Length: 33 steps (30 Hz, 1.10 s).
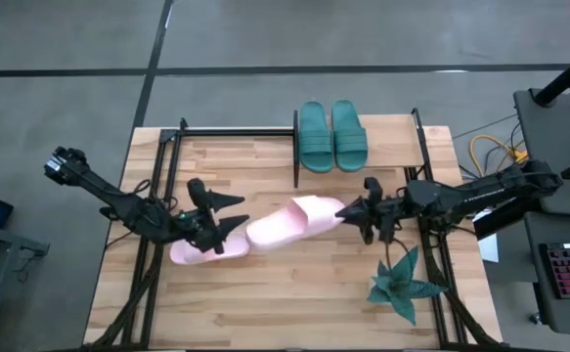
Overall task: Pick and place slides into the shelf
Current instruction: Put the top pink slipper on the shelf
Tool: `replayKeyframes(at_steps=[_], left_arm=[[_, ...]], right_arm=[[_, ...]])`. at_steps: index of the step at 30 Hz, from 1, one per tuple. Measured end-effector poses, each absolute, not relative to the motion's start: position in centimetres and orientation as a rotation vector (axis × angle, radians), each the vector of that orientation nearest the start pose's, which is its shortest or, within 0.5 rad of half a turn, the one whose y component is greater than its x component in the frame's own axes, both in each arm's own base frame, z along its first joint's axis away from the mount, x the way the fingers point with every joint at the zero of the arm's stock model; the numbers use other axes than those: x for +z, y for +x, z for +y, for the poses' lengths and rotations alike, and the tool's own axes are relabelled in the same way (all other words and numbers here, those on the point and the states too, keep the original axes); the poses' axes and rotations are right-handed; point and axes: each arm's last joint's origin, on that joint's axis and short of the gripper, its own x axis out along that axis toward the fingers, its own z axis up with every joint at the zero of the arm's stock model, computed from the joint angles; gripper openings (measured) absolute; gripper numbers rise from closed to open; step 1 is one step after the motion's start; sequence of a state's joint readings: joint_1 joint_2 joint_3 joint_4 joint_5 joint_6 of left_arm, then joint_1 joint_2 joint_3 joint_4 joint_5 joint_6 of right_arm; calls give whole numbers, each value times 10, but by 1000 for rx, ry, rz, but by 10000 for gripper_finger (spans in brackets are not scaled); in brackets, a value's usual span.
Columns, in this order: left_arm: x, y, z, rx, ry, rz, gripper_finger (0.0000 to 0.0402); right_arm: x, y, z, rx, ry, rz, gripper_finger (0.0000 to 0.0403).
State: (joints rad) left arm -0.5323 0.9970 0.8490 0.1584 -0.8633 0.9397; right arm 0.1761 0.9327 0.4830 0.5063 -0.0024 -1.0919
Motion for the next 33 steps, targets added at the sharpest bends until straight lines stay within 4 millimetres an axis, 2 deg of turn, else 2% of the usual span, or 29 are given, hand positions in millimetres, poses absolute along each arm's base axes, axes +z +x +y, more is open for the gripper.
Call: replayKeyframes(at_steps=[9,20,33], left_arm=[[337,199,-95,159,947,72,224],[333,206,-106,-21,946,-78,224],[317,237,-124,26,1103,-133,224]], right_arm=[[272,205,41,231,-1049,-300,33],[272,207,42,227,-1060,-309,33],[272,207,42,231,-1060,-309,33]])
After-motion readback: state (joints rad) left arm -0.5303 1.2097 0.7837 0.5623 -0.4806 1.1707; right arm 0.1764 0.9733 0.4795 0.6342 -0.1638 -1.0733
